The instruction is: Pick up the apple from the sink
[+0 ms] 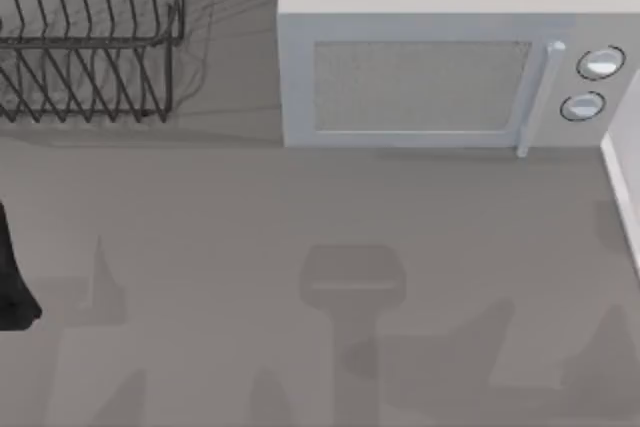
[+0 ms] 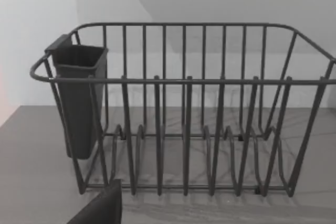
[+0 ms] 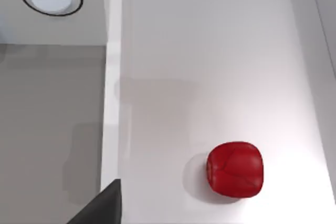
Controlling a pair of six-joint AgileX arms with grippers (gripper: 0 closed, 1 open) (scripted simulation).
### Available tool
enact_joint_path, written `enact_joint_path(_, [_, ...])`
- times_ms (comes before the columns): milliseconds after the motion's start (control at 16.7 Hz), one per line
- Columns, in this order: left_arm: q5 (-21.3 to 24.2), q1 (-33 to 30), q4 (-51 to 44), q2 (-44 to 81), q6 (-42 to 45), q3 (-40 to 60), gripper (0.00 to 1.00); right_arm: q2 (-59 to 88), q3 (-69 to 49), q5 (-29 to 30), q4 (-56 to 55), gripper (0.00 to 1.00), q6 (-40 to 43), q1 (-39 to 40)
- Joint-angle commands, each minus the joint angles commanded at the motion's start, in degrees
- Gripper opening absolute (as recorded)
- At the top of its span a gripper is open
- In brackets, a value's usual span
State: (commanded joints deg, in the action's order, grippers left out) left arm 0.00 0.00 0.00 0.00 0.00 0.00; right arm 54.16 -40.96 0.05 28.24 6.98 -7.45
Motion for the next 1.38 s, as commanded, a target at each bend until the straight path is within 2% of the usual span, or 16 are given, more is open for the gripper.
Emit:
enact_joint_path(360, [0.0,0.0,0.0,0.0,0.0,0.0,1.00,34.7,-24.2,0.0,16.7,1.00,4.1,-4.4])
enact_joint_path(660, [0.0,0.0,0.0,0.0,0.0,0.0,1.00,55.4,-38.5,0.0,26.5,1.00,6.5,-7.0])
enact_joint_path(900, [0.0,0.0,0.0,0.0,0.0,0.0,1.00,61.8,-43.1,0.0,29.7,1.00,7.3,-7.8])
enact_joint_path(1380, [0.0,0.0,0.0,0.0,0.0,0.0,1.00,63.6,-42.1,0.1,27.6,1.00,7.3,-7.6])
